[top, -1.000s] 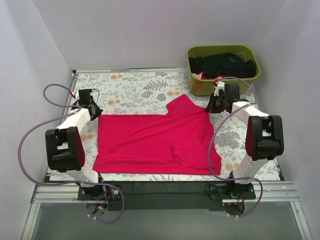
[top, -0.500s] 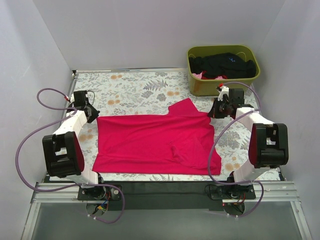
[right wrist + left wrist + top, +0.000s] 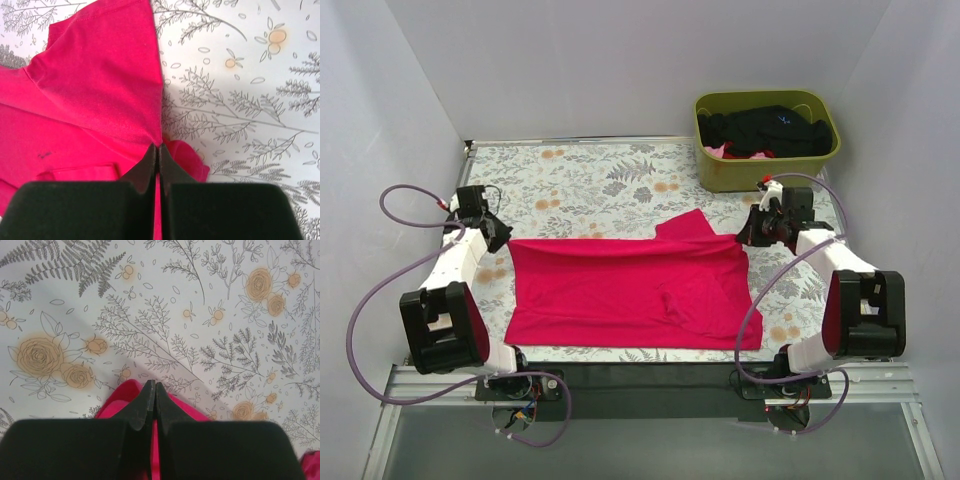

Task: Fold and stack the t-shirts
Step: Fold the tshirt

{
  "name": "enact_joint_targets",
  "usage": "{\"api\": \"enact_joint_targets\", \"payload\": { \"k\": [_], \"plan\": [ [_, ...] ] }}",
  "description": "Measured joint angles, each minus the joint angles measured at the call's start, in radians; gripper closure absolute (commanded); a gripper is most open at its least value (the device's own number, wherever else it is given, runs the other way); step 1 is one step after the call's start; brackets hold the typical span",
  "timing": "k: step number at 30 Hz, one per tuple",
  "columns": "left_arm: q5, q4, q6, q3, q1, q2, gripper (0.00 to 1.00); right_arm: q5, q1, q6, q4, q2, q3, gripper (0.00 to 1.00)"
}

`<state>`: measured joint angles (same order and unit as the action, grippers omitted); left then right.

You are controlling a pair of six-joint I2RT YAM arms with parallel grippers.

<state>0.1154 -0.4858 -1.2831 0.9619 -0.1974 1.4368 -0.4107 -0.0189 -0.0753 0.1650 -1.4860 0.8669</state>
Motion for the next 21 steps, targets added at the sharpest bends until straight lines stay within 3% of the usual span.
{"api": "enact_joint_targets", "payload": {
  "k": [21],
  "plan": [
    [0.011, -0.053, -0.042, -0.14, -0.011, -0.171, 1.0, 0.042, 0.0, -0.06, 0.021, 0.18, -0.183, 0.99]
  ]
}}
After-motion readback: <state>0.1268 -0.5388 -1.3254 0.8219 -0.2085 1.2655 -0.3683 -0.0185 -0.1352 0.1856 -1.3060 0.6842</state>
